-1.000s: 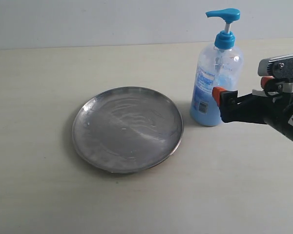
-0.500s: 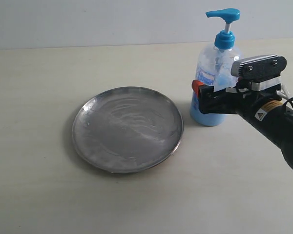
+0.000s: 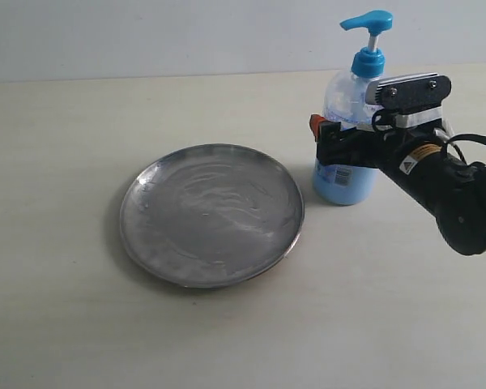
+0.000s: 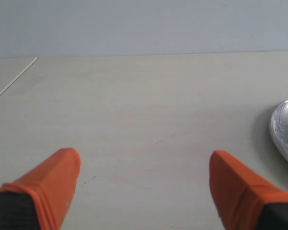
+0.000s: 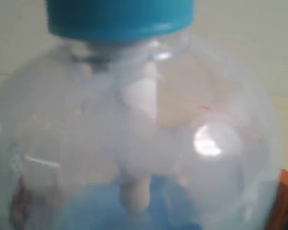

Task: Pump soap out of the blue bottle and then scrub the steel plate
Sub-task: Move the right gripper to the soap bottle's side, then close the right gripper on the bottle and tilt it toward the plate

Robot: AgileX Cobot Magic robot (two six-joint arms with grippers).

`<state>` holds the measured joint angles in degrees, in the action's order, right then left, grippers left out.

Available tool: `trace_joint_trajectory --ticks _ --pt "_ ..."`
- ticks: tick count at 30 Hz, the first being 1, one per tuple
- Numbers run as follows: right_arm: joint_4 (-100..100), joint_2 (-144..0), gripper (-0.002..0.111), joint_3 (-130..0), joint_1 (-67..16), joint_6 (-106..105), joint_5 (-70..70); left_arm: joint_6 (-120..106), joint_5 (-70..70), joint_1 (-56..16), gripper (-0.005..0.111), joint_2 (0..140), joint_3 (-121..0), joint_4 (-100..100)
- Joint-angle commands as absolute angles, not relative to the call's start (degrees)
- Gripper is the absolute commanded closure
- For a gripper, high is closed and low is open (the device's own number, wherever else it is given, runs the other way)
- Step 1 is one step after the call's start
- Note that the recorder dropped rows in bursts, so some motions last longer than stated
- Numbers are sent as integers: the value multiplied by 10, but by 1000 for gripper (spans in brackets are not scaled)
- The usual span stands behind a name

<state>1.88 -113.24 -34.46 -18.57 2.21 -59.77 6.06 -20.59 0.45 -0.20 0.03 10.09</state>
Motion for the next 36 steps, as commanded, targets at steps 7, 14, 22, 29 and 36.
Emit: trace_joint_trajectory --ticks 7,14,22,29,36 --pt "9 -1149 82 -358 -187 21 -583 63 -203 7 32 0 0 96" --pt "-26 -1122 108 -358 -187 21 -579 63 -203 7 32 0 0 96" --pt "-25 -1083 108 -358 -187 10 -537 63 -203 7 32 0 0 96" --pt "-23 -1059 108 -358 -200 -43 -519 63 -203 7 32 0 0 96" --pt "109 -1051 108 -358 -275 -170 -520 63 -203 7 32 0 0 96"
